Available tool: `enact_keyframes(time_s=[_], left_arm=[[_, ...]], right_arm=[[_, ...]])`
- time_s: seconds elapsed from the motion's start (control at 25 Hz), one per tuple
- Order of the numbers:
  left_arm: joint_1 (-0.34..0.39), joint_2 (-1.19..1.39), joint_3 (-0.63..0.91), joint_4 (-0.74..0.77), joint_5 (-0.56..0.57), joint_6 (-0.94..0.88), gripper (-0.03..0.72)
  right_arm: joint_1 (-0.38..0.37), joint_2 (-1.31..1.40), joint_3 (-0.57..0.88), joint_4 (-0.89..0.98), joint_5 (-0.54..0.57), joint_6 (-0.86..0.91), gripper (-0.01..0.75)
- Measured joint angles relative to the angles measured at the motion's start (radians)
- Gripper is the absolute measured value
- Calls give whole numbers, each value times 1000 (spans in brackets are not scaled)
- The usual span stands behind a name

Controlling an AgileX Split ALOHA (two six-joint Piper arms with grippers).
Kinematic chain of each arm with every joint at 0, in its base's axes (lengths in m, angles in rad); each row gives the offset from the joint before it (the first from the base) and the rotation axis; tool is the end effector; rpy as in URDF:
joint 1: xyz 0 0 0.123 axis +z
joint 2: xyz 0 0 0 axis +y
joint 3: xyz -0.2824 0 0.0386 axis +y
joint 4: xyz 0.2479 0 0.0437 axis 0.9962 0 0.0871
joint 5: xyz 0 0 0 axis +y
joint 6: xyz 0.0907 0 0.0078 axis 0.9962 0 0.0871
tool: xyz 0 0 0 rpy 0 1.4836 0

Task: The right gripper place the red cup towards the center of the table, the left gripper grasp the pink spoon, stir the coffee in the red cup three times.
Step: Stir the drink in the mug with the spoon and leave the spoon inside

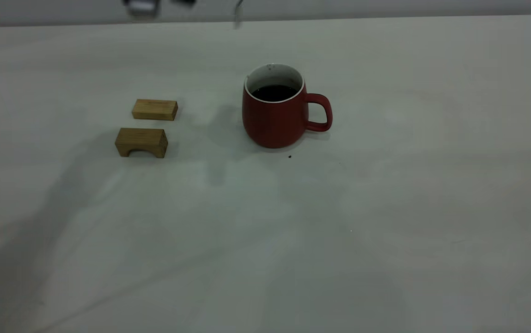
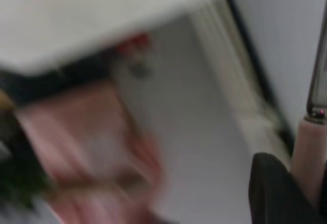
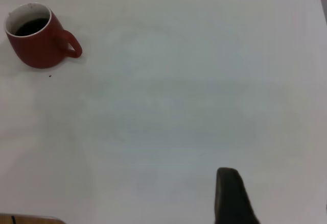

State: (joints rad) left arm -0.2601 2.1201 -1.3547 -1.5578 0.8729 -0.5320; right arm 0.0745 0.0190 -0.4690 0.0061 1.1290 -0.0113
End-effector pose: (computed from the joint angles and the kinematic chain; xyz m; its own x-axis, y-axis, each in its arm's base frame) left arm 0.4017 -0.1792 0.1661 -0.3378 -0.4899 0.8036 -0.8984 -0.0866 -0.4305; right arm -0.0020 0.0004 0.2632 -0.5556 -0.0502 -0.8299 -0.0838 0.9965 -0.0041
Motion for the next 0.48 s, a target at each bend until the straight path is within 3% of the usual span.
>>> enact_keyframes(time_s=[0.16, 0.48], left_arm=[[0, 30, 0, -138, 51, -1, 140], [-9, 38, 0, -161, -26, -187, 140]], right_arm=[[0, 0, 0, 0, 0, 0, 477], [0, 0, 0, 0, 0, 0, 477]])
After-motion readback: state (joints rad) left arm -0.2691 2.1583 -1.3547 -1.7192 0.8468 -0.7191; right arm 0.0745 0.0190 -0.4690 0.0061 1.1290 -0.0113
